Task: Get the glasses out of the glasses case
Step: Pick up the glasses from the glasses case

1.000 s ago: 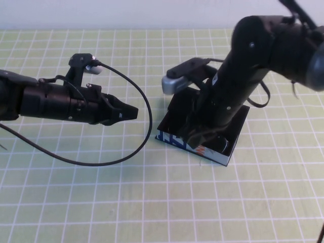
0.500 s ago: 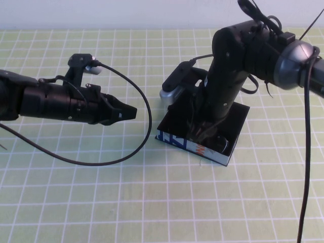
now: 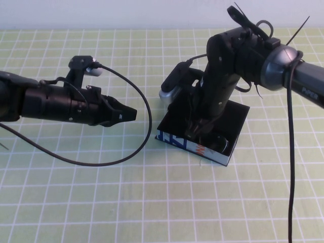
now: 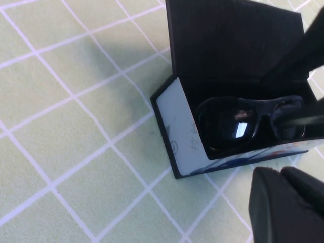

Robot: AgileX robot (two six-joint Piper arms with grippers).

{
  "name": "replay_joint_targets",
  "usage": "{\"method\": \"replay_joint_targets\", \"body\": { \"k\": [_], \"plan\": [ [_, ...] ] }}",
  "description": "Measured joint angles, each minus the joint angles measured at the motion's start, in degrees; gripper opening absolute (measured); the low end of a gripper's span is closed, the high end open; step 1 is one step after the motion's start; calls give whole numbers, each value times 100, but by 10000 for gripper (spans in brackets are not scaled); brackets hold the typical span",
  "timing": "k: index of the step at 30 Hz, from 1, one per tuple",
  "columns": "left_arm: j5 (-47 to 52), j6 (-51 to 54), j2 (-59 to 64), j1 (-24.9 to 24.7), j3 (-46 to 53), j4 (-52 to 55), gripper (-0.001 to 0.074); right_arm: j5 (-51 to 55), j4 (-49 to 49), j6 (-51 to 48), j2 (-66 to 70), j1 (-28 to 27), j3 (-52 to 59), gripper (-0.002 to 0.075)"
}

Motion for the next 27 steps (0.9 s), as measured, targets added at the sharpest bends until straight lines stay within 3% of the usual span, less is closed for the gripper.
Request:
{"method": "replay_joint_targets", "body": {
  "k": [27],
  "plan": [
    [174, 0, 81, 0, 0, 0, -4, 371, 115, -287, 501, -74, -445, 279]
  ]
}}
